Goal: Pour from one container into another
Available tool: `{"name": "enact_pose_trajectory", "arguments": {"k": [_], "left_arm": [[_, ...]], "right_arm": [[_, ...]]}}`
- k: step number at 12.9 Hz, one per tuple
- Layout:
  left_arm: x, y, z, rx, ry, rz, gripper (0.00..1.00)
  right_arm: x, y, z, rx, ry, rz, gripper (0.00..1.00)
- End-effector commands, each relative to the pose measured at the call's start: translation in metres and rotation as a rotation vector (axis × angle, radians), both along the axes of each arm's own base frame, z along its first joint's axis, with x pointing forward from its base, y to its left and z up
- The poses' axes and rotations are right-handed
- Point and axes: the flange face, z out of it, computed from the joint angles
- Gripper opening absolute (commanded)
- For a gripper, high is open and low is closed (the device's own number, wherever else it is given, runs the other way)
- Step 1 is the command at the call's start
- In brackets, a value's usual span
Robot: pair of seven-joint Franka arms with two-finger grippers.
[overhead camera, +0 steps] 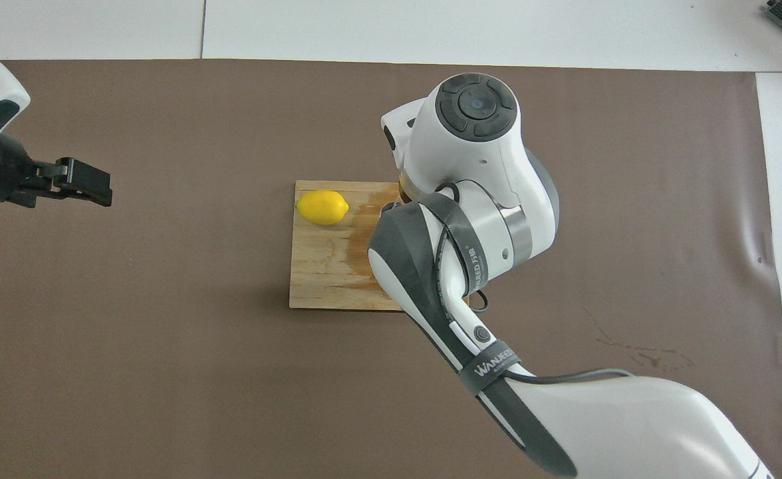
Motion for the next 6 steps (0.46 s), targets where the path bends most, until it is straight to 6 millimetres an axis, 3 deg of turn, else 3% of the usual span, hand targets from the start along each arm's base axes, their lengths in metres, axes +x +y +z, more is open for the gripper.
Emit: {"name": "enact_pose_trajectory", "arguments": {"k": [1, 6], "left_arm": [[-0.009, 0.003, 0.001, 0.016, -0.004, -0.001, 1.0], [-0.009, 0.003, 0.001, 0.016, -0.004, -0.001, 1.0]], "right_arm": [[0.004, 0.006, 0.002, -0.017, -0.014, -0.015, 0.0], [0.015, -0.007, 0.013, 0.093, -0.051, -0.039, 0.0]]}}
